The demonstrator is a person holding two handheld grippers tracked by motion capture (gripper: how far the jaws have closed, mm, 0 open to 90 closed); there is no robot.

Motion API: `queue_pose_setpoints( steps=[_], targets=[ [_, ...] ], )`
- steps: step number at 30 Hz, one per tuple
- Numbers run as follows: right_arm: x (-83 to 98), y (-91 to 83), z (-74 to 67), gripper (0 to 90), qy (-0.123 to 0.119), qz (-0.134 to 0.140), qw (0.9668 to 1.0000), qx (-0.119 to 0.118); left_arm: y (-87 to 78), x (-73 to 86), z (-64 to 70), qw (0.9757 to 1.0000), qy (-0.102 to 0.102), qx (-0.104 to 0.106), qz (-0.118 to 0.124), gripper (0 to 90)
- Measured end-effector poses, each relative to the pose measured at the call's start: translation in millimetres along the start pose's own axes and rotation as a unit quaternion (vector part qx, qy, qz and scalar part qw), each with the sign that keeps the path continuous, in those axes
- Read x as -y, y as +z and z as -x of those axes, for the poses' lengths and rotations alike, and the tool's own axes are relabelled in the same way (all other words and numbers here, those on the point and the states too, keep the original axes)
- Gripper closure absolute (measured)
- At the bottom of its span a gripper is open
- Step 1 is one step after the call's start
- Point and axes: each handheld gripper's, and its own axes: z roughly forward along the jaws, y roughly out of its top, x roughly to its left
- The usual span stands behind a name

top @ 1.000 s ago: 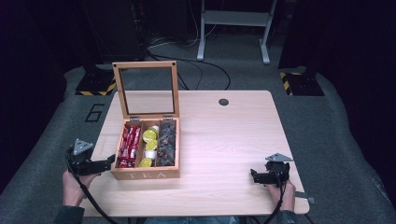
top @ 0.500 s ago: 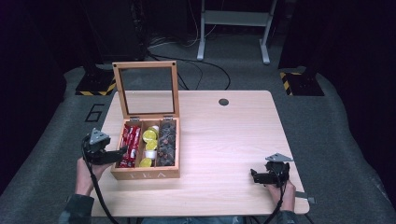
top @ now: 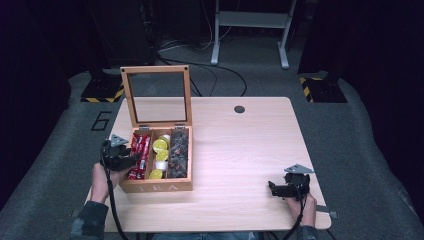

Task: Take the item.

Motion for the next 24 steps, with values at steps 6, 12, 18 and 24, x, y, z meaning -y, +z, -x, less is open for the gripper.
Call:
queue_pose_setpoints(
  steps=[6,12,18,24],
  targets=[
    [0.2,-0.2,-0.3,1.4,0.0,0.0,1.0,0.0,4.4,-0.9,1.6,0.9999,-0.003,-0.008,-0.01,64.5],
    [0.3,-0.3,-0.6,1.8,0.004,0.0,1.0,-0.001,9.9,-1.1,3.0,0.9995,-0.015,-0.005,-0.027,69.6],
    [0.3,-0.4,-0.2,2.1,0.0,0.0,1.0,-0.001,12.2,-0.8,3.6,0.9993,-0.025,-0.011,-0.027,73.1],
    [0.3,-0.4,-0.6,2.1,0.004,0.0,1.0,-0.001,11.3,-2.5,4.9,0.9987,-0.036,-0.018,-0.032,77.6]
  ],
)
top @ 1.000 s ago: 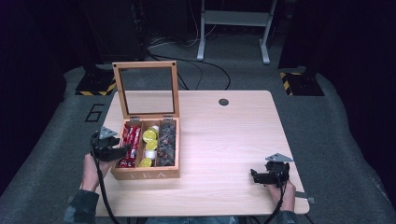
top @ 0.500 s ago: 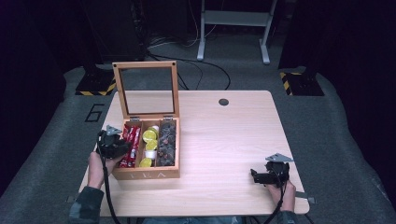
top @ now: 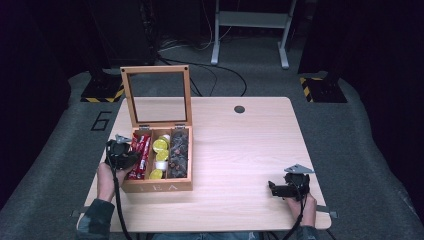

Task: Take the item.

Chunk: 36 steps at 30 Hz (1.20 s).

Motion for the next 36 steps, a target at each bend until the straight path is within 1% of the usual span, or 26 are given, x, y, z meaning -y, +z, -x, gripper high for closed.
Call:
queue_pose_setpoints(
  steps=[2,4,7,11,12,13,14,17,20,21,25,26,27,28,29,30,32,36],
  targets=[
    [0.0,0.0,0.1,2.3,-0.001,0.0,1.0,-0.001,-1.8,0.0,1.2,1.0,0.002,-0.006,-0.001,78.5],
    [0.1,0.0,0.4,2.5,-0.004,0.001,1.0,-0.001,-3.0,1.2,2.8,1.0,-0.001,-0.008,0.003,81.1],
    [0.1,0.0,0.4,2.5,-0.004,0.001,1.0,-0.001,-3.3,1.5,3.3,0.9999,-0.001,-0.01,0.004,81.9],
    [0.1,0.0,0.3,2.5,-0.004,0.001,1.0,-0.001,-4.6,1.7,2.8,0.9999,-0.007,-0.01,0.008,82.9],
    [0.1,0.0,0.4,2.5,-0.004,0.001,1.0,-0.001,-5.7,2.0,2.7,0.9998,-0.009,-0.013,0.012,83.0],
    [0.1,0.0,0.4,2.5,-0.004,0.001,1.0,-0.001,-5.7,2.0,2.7,0.9998,-0.009,-0.013,0.012,83.0],
    [0.1,0.0,0.4,2.5,-0.004,0.001,1.0,-0.001,-7.9,2.1,2.2,0.9997,-0.006,-0.017,0.015,83.0],
    [0.1,0.0,0.3,2.5,-0.004,0.001,1.0,-0.001,-9.5,2.3,1.7,0.9996,-0.007,-0.018,0.021,83.1],
    [0.1,0.0,0.3,2.5,-0.004,0.001,1.0,-0.001,-12.7,2.3,-0.3,0.9993,-0.008,-0.024,0.028,83.1],
    [0.1,0.0,0.3,2.5,-0.004,0.001,1.0,-0.001,-13.5,2.2,-0.7,0.9992,-0.009,-0.022,0.031,83.1],
    [0.1,0.0,0.4,2.5,-0.004,0.001,1.0,-0.001,-16.4,1.7,-1.2,0.9991,-0.006,-0.023,0.035,83.1],
    [0.1,0.0,0.4,2.5,-0.004,0.001,1.0,-0.001,-18.9,0.9,-0.9,0.999,-0.004,-0.021,0.039,83.1],
    [0.1,0.0,0.4,2.5,-0.004,0.001,1.0,-0.001,-18.9,0.9,-0.9,0.999,-0.004,-0.021,0.039,83.1],
    [0.1,0.0,0.4,2.5,-0.004,0.001,1.0,-0.001,-20.2,0.6,-0.4,0.9988,-0.005,-0.02,0.045,83.1],
    [0.1,0.0,0.4,2.5,-0.004,0.001,1.0,-0.001,-21.0,0.2,0.2,0.9987,-0.006,-0.018,0.047,83.1],
    [0.2,-0.2,-0.1,2.5,-0.001,0.0,1.0,-0.001,-22.1,-0.4,0.5,0.9987,-0.003,-0.016,0.049,83.1],
    [0.1,0.0,0.4,2.5,-0.004,0.001,1.0,-0.001,-23.7,-1.2,2.6,0.9983,0.003,-0.019,0.054,83.1],
    [0.2,0.0,0.3,2.5,-0.004,0.001,1.0,-0.001,-27.4,-4.1,4.9,0.9981,0.009,-0.009,0.061,83.1]
  ],
)
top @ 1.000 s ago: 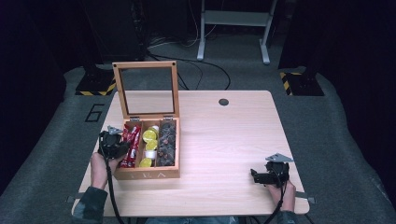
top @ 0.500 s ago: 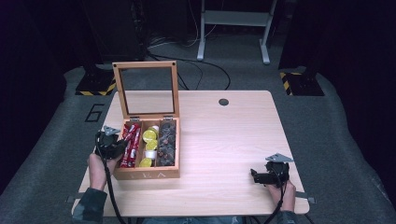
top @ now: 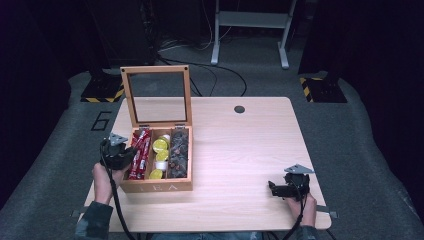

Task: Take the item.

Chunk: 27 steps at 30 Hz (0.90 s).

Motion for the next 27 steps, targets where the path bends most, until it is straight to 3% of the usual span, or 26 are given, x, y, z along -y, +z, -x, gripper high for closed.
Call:
queue_pose_setpoints(
  steps=[14,27],
  targets=[
    [-0.1,0.4,-1.2,2.6,0.01,0.002,0.9999,0.002,-6.4,-9.2,8.6,0.9995,0.012,0.027,0.016,83.2],
    [-0.1,0.4,-0.9,2.6,0.01,0.002,0.9999,0.002,-8.7,-16.5,14.9,0.9988,0.022,0.037,0.024,83.2]
  ],
)
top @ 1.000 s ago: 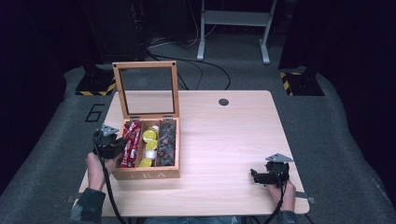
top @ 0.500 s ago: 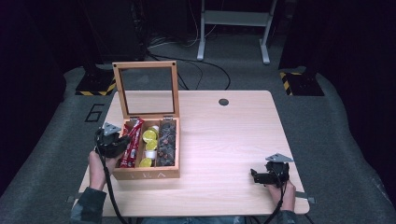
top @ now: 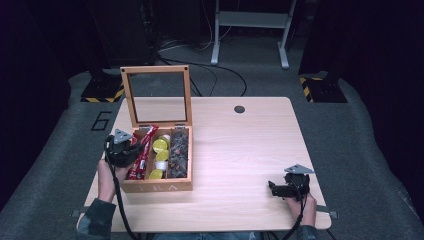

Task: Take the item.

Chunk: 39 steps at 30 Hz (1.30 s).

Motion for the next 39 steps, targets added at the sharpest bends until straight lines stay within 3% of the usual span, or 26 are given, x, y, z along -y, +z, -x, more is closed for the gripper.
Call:
queue_pose_setpoints(
  steps=[16,34,39],
  targets=[
    [0.0,-0.1,0.0,2.6,0.0,0.0,1.0,0.0,1.0,-9.9,14.3,0.9997,0.015,0.015,0.01,83.2],
    [0.1,-0.1,0.0,2.6,0.0,0.0,1.0,0.0,9.0,-19.8,36.1,0.9979,0.047,0.041,0.016,83.1],
    [0.1,-0.1,-0.1,2.6,0.0,0.0,1.0,0.0,12.9,-21.6,40.1,0.9976,0.047,0.049,0.016,83.2]
  ],
)
